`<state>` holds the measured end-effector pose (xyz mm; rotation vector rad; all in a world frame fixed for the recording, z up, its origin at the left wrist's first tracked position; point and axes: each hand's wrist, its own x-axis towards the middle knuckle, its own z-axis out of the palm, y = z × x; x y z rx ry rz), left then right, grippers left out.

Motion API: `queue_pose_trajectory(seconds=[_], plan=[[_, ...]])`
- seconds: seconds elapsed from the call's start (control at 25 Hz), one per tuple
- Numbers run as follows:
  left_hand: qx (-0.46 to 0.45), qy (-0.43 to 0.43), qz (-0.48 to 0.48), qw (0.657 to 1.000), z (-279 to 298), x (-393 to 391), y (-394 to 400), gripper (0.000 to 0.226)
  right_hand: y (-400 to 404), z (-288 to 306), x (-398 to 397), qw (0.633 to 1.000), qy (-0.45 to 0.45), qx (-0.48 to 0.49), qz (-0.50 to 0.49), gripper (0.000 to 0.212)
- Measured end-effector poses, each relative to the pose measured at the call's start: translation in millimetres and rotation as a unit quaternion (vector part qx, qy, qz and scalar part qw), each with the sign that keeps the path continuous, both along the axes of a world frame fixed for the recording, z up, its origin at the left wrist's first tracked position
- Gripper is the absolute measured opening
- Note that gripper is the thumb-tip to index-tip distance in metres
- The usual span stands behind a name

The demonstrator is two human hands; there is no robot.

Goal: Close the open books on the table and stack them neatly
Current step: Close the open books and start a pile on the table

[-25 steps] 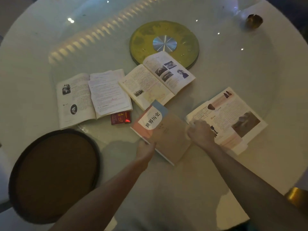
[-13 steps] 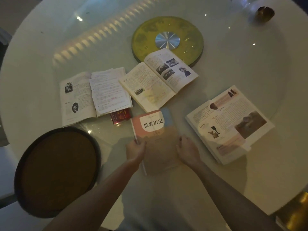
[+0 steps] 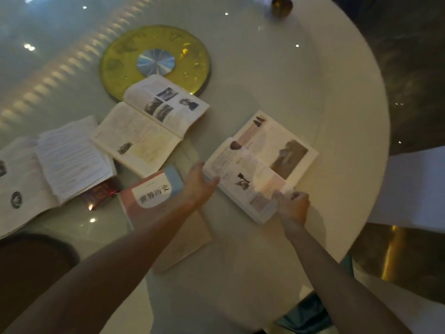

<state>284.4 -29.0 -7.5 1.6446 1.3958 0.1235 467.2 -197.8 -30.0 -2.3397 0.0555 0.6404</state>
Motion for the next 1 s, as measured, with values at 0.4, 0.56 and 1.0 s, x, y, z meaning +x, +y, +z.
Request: queue_pose_trajectory(seconds=[0.4, 0.56, 1.0], plan=[[-0.064, 0.047, 0.002, 0.997, -16, 21, 33, 0.044, -35, -9, -9, 0.936, 0.264, 0.215, -0.091, 0.020], [-0.104, 0.015, 0.038, 0.994, -1, 3, 35, 0.022, -55, 5, -14, 0.942, 0.226, 0.229, -0.100, 0.037], [-0.259, -0.152, 0.144, 0.943, 27, 67, 17, 0.045, -31, 14, 67, 0.912, 0.313, 0.246, -0.101, 0.058]])
